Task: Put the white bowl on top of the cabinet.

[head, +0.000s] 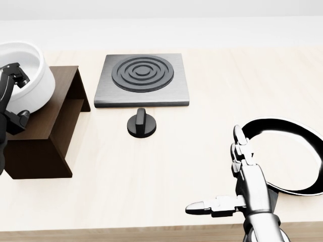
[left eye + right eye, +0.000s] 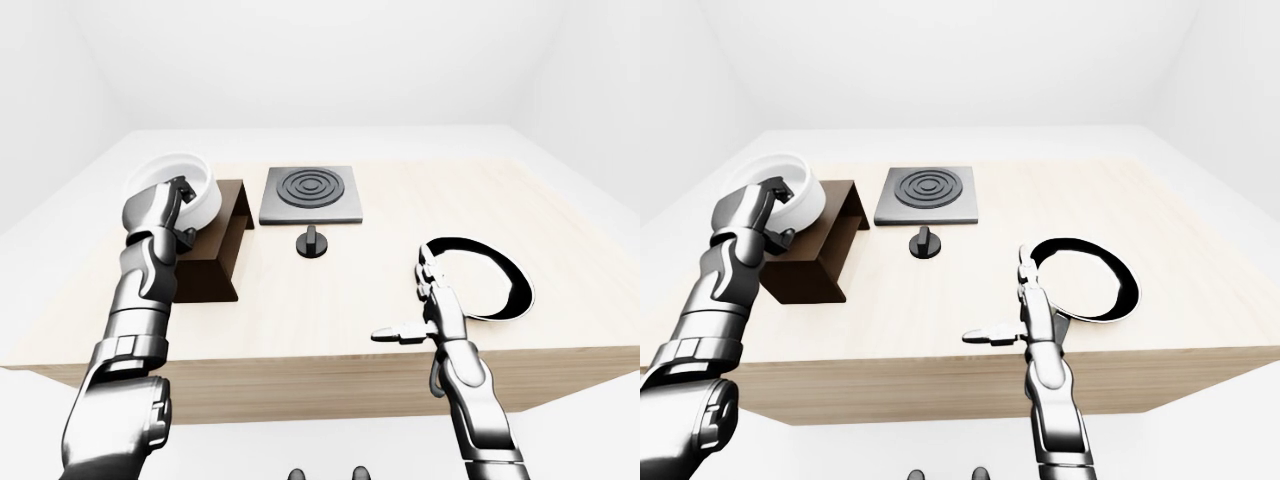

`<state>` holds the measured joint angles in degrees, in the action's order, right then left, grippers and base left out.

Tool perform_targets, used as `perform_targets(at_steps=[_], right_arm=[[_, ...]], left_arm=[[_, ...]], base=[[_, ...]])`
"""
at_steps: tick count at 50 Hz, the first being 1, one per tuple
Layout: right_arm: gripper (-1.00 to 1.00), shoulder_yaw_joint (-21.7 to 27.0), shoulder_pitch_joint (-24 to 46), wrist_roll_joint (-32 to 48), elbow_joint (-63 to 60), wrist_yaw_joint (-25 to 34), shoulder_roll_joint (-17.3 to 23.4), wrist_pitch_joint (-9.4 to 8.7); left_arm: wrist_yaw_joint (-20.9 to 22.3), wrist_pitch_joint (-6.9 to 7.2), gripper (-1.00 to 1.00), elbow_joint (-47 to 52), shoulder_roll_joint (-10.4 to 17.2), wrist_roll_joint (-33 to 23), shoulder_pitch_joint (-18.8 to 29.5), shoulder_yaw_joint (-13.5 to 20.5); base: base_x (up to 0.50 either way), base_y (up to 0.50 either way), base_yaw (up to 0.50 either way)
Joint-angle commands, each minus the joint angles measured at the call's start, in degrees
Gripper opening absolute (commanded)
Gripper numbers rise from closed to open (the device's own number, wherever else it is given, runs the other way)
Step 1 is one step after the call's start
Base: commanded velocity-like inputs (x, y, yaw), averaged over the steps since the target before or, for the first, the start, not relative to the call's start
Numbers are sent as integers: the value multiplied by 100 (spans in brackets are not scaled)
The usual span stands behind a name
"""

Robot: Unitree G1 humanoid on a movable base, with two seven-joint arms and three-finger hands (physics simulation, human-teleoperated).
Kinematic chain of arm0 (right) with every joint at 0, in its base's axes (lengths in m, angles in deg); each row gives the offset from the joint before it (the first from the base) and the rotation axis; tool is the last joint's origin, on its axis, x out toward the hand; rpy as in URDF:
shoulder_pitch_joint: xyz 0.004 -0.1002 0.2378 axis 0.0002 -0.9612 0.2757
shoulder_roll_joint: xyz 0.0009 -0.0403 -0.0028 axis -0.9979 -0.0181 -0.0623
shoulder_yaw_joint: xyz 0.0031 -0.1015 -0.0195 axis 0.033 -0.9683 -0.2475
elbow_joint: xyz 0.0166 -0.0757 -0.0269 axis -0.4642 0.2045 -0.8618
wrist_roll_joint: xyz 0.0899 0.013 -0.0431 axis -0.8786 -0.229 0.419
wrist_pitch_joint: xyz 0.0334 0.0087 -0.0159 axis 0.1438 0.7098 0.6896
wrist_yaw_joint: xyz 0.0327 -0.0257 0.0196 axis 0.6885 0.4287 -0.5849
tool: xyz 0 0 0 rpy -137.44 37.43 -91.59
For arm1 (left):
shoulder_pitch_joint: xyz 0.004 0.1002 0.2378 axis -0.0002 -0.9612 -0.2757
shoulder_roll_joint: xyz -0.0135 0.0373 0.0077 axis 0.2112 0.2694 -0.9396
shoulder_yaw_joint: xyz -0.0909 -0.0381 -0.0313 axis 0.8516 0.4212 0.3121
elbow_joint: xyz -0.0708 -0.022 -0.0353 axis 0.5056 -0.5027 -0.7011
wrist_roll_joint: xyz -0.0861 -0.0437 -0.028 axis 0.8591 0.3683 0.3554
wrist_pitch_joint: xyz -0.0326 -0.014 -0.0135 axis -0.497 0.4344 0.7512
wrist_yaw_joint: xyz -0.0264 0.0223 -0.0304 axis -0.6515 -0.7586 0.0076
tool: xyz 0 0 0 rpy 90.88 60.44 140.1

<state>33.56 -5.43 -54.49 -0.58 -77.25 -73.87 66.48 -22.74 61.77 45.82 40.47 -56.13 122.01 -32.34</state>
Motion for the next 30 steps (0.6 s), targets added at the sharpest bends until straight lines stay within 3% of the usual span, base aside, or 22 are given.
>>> perform_targets(at_steps=[1, 30], right_arm=[[100, -10, -5, 14, 0, 5, -3, 0], [100, -48, -4, 75, 131, -2, -10, 83]], left_arm=[[-351, 0, -100, -32, 20, -75, 128, 35], [-629, 0, -100, -425, -40, 94, 184, -34]], base=[[0, 0, 0], [0, 0, 0]])
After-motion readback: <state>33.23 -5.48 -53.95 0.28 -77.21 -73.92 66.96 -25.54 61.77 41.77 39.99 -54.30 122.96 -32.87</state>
